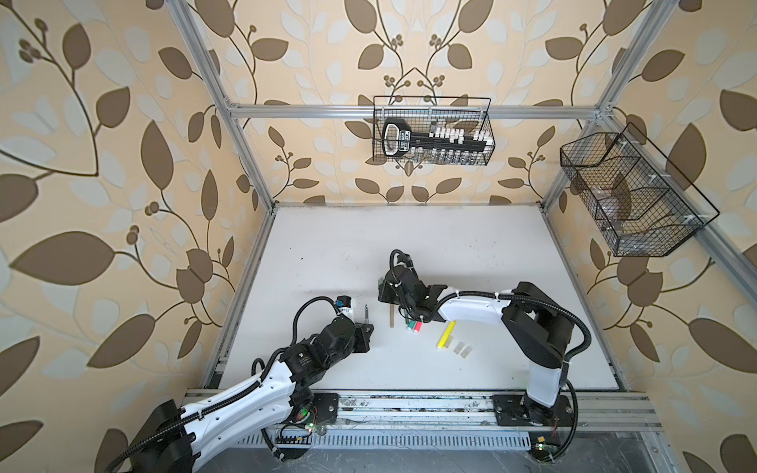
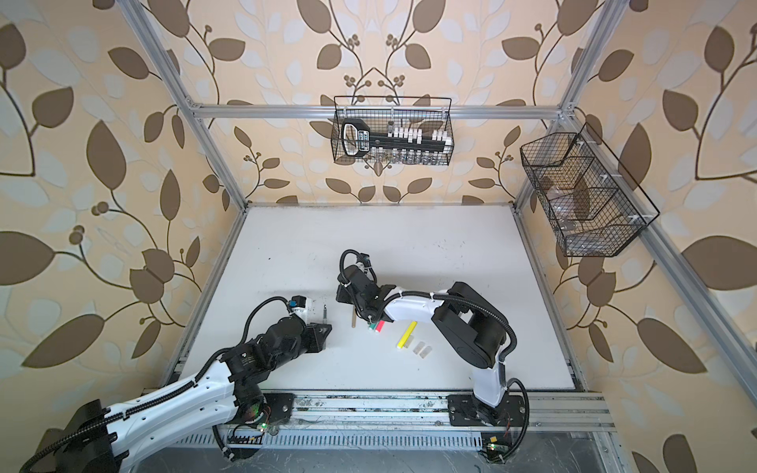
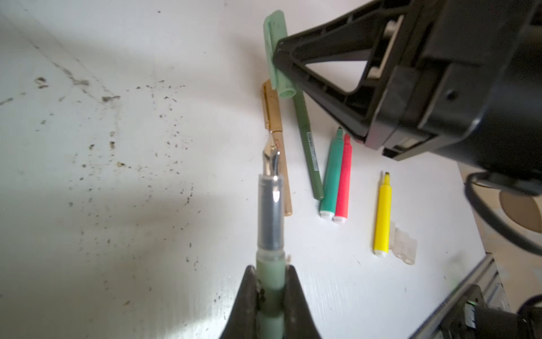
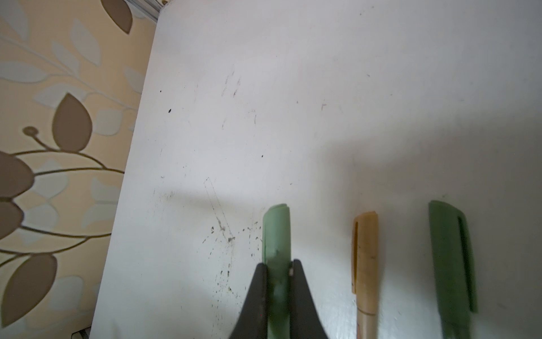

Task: Insert pens into pen caps
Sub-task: Pick up the pen cap from the center of the table, then put on the pen cap to the pen.

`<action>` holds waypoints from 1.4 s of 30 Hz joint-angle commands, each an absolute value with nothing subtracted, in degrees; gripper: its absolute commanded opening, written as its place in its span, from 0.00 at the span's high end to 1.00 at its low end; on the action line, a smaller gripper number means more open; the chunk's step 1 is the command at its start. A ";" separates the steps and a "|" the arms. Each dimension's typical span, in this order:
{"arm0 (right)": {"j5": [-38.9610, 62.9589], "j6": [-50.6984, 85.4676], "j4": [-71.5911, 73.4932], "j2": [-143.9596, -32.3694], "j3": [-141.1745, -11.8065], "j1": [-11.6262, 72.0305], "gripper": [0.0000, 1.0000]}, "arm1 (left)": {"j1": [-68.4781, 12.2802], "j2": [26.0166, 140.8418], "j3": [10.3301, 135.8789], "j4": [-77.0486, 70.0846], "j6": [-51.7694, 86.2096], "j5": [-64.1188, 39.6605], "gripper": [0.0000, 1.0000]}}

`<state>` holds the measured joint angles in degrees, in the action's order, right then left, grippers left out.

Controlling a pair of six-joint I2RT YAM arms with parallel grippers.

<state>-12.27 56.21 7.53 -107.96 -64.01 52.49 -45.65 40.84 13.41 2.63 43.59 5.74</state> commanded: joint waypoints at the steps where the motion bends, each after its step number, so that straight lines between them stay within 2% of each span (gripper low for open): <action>1: -14.41 58.66 11.88 -104.17 -60.95 53.68 1.00 | -45.35 40.76 13.07 -3.06 41.40 2.42 1.00; 14: -19.32 57.84 13.80 -96.66 -58.30 57.04 1.00 | -45.35 41.60 13.09 -5.71 40.54 -1.23 1.00; 42: -18.80 57.49 14.13 -98.66 -58.45 60.02 1.00 | -45.35 40.71 13.91 -4.31 41.48 1.25 1.00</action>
<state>-17.98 57.60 13.54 -97.36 -58.76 59.44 -45.65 41.60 13.28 -3.20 41.91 0.12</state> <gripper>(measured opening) 0.091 0.115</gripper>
